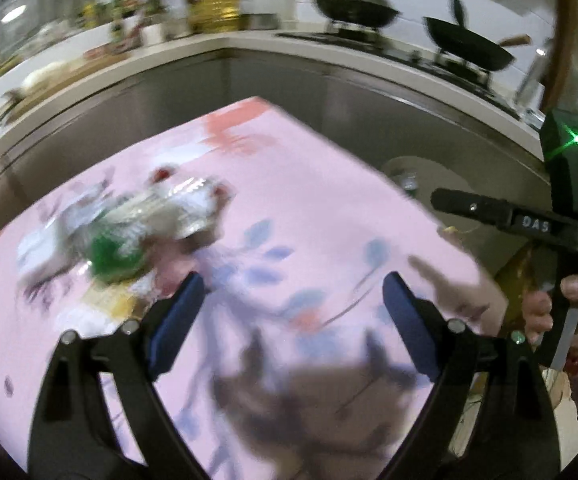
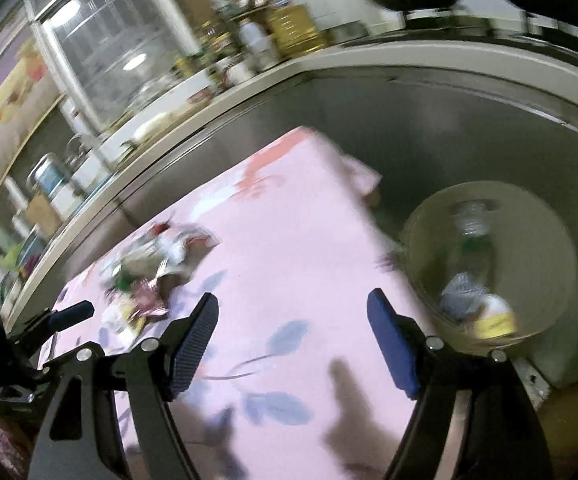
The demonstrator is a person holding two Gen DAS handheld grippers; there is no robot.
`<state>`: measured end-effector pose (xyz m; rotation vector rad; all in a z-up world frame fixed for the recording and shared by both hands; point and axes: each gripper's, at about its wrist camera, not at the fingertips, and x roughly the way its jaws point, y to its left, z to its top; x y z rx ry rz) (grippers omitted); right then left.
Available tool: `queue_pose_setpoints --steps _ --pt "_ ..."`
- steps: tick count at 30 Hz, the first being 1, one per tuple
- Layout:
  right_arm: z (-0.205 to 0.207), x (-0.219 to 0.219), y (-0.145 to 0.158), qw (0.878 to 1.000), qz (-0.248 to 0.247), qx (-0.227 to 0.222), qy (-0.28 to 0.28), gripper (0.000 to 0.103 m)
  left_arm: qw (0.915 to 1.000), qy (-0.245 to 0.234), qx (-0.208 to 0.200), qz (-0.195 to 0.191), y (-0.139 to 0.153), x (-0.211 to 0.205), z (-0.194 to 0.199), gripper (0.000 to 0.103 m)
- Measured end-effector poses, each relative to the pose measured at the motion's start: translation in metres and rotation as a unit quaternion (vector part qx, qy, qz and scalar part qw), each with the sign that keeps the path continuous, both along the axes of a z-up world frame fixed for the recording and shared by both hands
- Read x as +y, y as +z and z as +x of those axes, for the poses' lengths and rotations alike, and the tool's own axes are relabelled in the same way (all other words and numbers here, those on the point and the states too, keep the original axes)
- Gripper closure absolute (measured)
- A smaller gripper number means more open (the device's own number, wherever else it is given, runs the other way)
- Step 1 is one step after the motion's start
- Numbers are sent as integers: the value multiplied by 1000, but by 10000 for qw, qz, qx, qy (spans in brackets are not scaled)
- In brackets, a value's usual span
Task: Collect trash
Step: 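Move both open tools back over the table, then grasp the white noodle package with the left tool while the right tool grasps the red-white snack bag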
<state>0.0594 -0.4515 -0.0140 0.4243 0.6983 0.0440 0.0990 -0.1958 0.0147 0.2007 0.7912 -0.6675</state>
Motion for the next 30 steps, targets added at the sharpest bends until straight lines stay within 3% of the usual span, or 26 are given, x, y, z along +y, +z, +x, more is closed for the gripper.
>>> queue_pose_setpoints --steps 4,9,14,21,26,30 --pt "17 56 -6 9988 -43 44 477 29 9980 600 204 -85 -16 69 5 16" --pt "32 113 -15 9959 -173 73 889 29 9871 1522 453 -195 -33 160 20 16" --pt "47 145 -16 9935 -345 58 1082 29 9791 1969 429 -262 -33 203 31 16" --pt "90 128 0 9943 -425 -124 975 29 9841 1701 216 -470 -15 189 46 16" --pt "157 103 -2 9949 174 149 985 29 9905 1265 217 -494 -8 141 59 16" --pt "227 98 -15 9885 642 567 1247 29 9926 1083 267 -477 -11 121 60 16"
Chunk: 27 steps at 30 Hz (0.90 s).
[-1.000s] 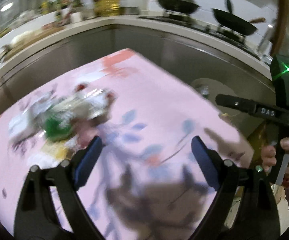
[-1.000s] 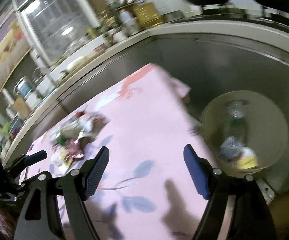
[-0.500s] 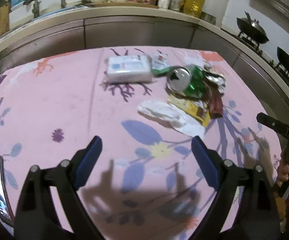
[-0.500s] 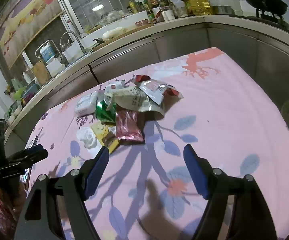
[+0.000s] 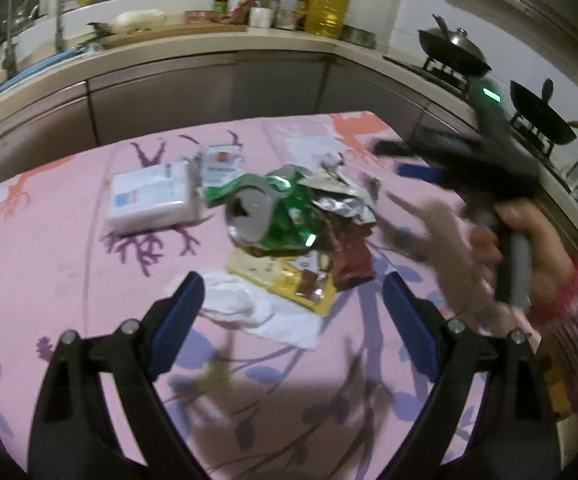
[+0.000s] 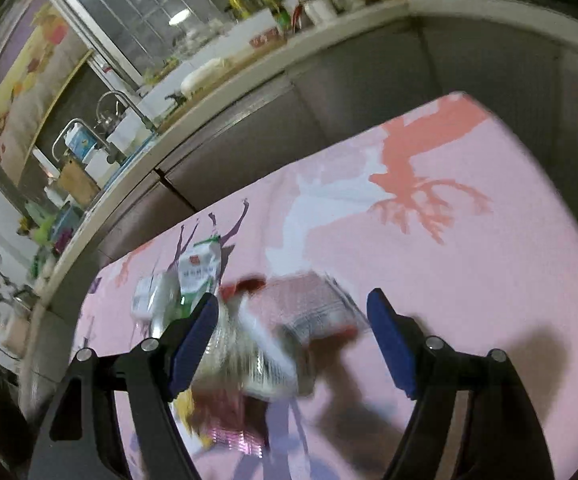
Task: Collect trash
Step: 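Grasp the white noodle package with the left tool while the right tool grasps the red-white snack bag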
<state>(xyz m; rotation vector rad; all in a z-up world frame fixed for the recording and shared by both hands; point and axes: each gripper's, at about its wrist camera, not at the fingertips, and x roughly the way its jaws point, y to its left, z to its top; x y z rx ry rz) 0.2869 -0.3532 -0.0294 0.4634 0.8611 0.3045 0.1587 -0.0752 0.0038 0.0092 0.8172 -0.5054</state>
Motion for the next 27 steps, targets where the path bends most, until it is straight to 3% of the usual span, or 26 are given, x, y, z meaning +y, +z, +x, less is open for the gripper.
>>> queue_pose_setpoints --steps 4,8,12,18,27 --pt "40 5 -16 9991 125 313 240 31 9998 95 184 80 -11 1 2 16" --pt "38 15 -28 9953 438 516 689 47 9989 243 386 96 -22 12 3 16" --pt "5 19 -30 9937 557 469 846 49 9981 285 550 36 -31 17 1 16" --pt "-68 19 -42 9951 670 310 661 49 9972 147 731 -66 -42 15 -21 16" --pt "-137 16 -41 9965 771 -125 291 48 9960 -305 841 19 -50 -19 -46 14"
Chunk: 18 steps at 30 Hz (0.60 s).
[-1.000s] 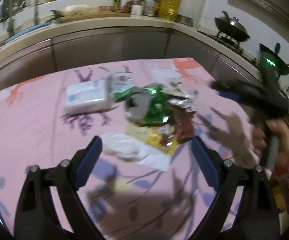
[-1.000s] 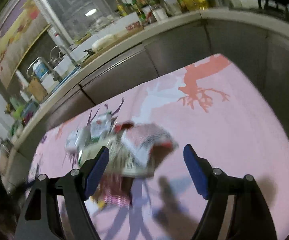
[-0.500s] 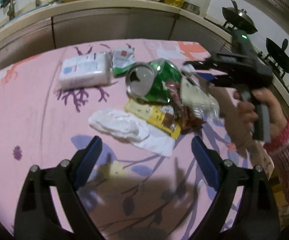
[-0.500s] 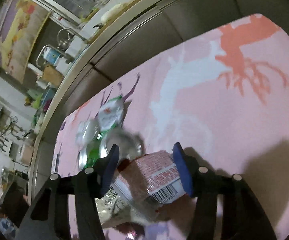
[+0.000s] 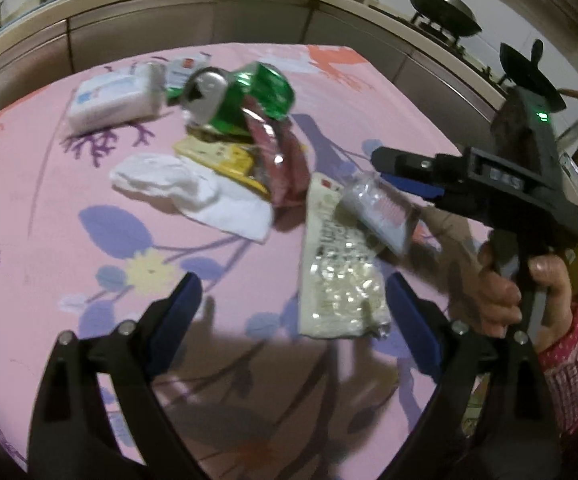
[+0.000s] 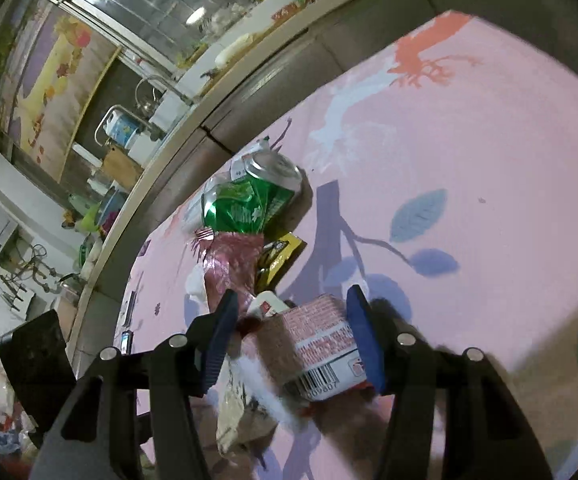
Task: Collect trash
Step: 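Grasp the white noodle package with the left tool while the right tool grasps the red-white snack bag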
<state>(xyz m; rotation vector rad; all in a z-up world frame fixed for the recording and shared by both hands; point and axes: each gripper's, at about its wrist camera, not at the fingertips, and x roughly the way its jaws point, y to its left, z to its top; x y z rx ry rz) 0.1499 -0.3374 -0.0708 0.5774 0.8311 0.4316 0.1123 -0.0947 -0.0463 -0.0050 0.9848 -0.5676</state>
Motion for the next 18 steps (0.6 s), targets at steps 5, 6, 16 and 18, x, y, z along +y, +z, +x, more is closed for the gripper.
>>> queue_pose_setpoints --steps 5,6,16,18 --pt "-26 0 12 9969 -580 -474 -233 26 9994 -136 -8 308 -12 -28 4 14" --pt "-31 2 15 9947 -808 -607 -212 26 9992 -166 -33 370 -14 -33 3 14" --pt "-30 22 -3 9898 -1313 -523 159 24 9961 -262 -314 785 -28 -57 -4 49" --pt "-29 24 -8 9896 -1352 -468 165 24 9968 -212 -286 717 -27 -53 -3 50"
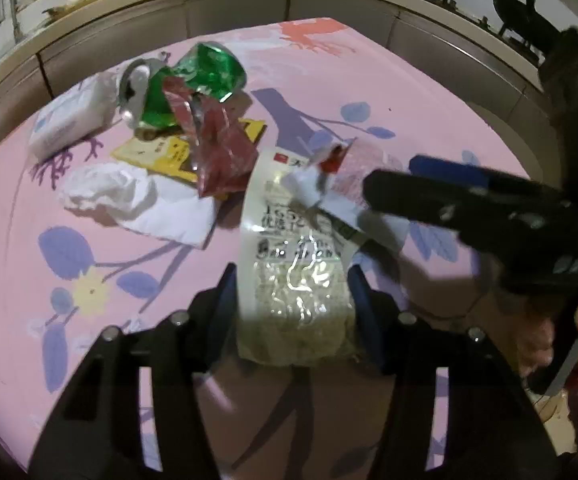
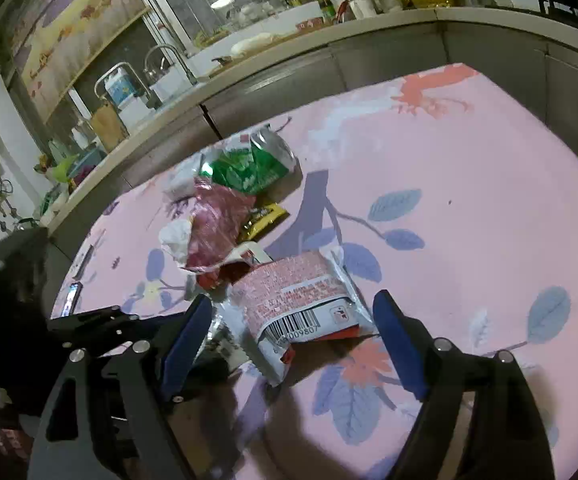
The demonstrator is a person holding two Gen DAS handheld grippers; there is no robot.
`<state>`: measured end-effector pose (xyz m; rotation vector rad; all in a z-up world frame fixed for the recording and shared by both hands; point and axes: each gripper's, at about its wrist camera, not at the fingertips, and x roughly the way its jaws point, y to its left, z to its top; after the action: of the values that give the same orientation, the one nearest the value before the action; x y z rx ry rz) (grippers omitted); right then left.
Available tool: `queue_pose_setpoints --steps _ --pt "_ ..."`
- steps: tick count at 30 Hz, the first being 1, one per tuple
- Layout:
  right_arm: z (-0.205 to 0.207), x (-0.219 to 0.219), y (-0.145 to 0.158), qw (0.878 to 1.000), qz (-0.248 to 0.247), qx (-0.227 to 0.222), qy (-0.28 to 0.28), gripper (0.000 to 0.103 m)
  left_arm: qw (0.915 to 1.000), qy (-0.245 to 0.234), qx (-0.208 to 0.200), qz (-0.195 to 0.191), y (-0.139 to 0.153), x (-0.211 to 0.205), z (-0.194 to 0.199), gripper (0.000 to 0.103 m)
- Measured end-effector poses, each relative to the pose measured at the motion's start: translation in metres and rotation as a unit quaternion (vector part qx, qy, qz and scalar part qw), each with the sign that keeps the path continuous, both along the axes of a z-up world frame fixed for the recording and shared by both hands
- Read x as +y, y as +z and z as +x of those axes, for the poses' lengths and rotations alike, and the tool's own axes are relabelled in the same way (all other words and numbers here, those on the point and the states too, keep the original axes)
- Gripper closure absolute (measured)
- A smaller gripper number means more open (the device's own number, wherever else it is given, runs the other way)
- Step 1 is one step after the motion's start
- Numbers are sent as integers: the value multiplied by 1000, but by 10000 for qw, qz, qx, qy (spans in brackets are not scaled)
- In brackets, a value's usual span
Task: Collect trash
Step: 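Grasp the white noodle package with the left tool while the right tool grasps the red-white snack bag, then carry the noodle package with the left tool to the bin while the right tool drops the snack bag in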
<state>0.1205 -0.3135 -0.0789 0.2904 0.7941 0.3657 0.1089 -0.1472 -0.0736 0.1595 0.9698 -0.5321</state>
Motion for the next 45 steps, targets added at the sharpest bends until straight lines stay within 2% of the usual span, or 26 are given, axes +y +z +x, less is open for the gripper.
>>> queue_pose_setpoints --steps 4,6,10,13,16,24,29,33,39,45 --pt "-2 10 -5 9997 -257 -48 6 24 9999 25 64 -79 1 13 -5 50" --pt "-4 16 -5 9985 -525 -123 21 32 9999 44 82 -117 2 20 -9 50" --pt "-10 20 -9 9973 -708 -124 134 62 9996 85 159 -214 3 32 -15 50" --pt "-14 17 -10 9975 -689 -115 115 77 9995 80 149 -277 6 38 -20 50" --pt "-18 8 -8 9986 -513 -127 -15 82 9993 36 145 -355 11 41 -24 50" --pt "-36 -36 13 9968 -175 -440 -645 82 9973 -380 -86 -622 43 17 -31 50" --pt "-48 -82 15 9916 -46 -471 -1204 82 9952 -778 -156 -573 52 -26 -23 50" --pt "-59 -126 15 9837 68 -497 -1727 82 9914 -1196 -119 -513 56 -76 -14 50" --pt "-78 -214 14 9620 252 -491 -2676 82 9812 -1857 -150 -493 68 -173 5 50" --pt "-85 -284 0 9441 274 -242 -3275 82 9700 -2400 -215 -323 70 -278 14 50"
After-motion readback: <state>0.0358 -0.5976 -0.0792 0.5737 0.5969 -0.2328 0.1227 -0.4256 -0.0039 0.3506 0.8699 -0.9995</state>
